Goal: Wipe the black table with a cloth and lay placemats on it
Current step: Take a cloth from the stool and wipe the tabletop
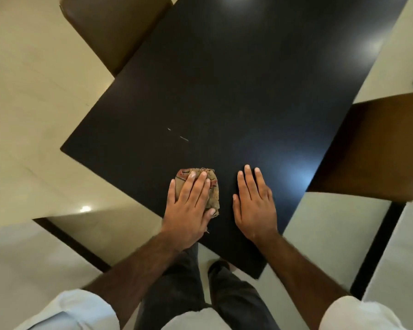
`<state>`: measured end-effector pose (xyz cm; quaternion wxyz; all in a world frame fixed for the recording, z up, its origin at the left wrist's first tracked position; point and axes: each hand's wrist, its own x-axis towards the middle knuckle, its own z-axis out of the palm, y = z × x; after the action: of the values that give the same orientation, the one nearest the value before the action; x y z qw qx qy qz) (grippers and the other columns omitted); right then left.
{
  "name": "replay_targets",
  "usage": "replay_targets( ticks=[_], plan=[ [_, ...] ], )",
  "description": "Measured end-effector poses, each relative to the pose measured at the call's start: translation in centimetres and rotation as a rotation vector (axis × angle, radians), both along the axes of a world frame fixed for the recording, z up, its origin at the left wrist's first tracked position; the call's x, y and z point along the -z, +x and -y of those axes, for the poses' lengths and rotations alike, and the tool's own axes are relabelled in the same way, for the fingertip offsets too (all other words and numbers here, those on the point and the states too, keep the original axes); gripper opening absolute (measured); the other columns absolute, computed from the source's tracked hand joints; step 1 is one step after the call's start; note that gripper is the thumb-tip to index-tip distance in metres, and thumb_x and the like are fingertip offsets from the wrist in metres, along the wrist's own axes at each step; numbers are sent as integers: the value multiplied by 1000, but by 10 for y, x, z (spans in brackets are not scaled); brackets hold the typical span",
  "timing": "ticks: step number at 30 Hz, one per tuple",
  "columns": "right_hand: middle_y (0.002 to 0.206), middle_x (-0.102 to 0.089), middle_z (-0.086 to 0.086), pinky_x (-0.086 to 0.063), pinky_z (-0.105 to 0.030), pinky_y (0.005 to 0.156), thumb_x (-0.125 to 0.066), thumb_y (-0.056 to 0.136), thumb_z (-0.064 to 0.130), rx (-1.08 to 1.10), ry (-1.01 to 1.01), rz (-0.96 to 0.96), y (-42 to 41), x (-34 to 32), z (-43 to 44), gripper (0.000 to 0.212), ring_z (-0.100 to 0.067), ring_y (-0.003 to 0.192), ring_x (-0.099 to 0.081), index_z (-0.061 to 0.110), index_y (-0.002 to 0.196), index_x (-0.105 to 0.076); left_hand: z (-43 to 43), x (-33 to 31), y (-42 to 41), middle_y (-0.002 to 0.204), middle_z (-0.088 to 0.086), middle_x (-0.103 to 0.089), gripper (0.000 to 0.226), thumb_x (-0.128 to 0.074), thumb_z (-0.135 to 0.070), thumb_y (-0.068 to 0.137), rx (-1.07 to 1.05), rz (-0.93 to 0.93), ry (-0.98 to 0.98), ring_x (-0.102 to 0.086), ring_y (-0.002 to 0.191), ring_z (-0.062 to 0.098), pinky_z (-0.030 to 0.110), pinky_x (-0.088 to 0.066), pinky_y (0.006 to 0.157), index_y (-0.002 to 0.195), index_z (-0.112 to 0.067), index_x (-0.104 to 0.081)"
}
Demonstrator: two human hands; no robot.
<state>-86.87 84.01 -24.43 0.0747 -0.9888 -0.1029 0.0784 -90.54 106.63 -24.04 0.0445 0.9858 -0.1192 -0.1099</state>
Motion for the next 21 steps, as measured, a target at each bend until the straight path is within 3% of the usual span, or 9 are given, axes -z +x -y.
replay_targets(
  ticks=[6, 9, 13, 14, 16, 18, 19, 21],
  plan=[
    [186, -18, -7, -33, -54, 131, -29, 116, 47, -12, -27, -49, -104, -5, 59, 68, -33, 173, -13, 15, 176, -28, 59, -5, -94, 188, 7, -5, 94, -29, -76, 109, 18, -59, 3, -7, 174, 32, 72, -10, 134, 179, -16, -13],
    [187, -14, -5, -32, -53, 130, -29, 116, 48, -1, -31, -111, -134, -5, 71, 69, -32, 174, -8, 17, 177, -26, 81, -1, -117, 188, 6, 3, 87, -25, -69, 113, 34, -85, 58, 0, 174, 31, 71, -10, 133, 179, -18, -2],
    [188, -5, -2, -19, -53, 131, -43, 116, 42, 40, -2, -203, -159, -6, 78, 69, -31, 174, -2, 21, 178, -22, 98, 2, -133, 188, 4, 3, 84, -43, -56, 115, 78, -90, 63, -1, 174, 30, 69, -16, 134, 178, -21, 0],
    [188, -2, -1, -15, -52, 132, -44, 116, 41, 69, 15, -234, -165, -7, 81, 70, -31, 174, -1, 22, 178, -19, 102, 2, -139, 187, 4, 7, 90, -48, -55, 113, 101, -104, 61, 3, 173, 30, 69, -13, 134, 177, -21, 5],
    [188, 2, -3, -11, -49, 135, -45, 116, 40, 151, 46, -297, -177, -13, 85, 73, -31, 174, -3, 23, 179, -13, 108, 4, -149, 182, 3, 31, 111, -57, -54, 108, 171, -194, 64, 24, 170, 29, 68, 8, 134, 170, -24, 30],
    [188, -4, -5, -19, -47, 138, -48, 116, 36, 321, 193, -365, -191, -20, 89, 73, -30, 173, -11, 23, 179, -14, 119, 3, -157, 173, -1, 47, 116, -59, -53, 107, 236, -313, 49, 41, 161, 25, 60, 30, 127, 163, -29, 40],
    [187, -12, -5, -25, -47, 137, -50, 117, 34, 461, 342, -415, -198, -27, 90, 70, -29, 172, -19, 23, 178, -18, 125, -3, -160, 174, -3, 43, 111, -58, -53, 109, 254, -388, 20, 40, 162, 24, 57, 32, 125, 167, -31, 34],
    [178, -39, -8, -41, -44, 129, -52, 118, 36, 821, 747, -544, -211, -45, 93, 56, -27, 161, -43, 24, 171, -39, 137, -19, -173, 186, -4, 14, 90, -55, -48, 113, 229, -526, -171, 14, 172, 21, 53, 16, 137, 177, -32, 6]
  ],
)
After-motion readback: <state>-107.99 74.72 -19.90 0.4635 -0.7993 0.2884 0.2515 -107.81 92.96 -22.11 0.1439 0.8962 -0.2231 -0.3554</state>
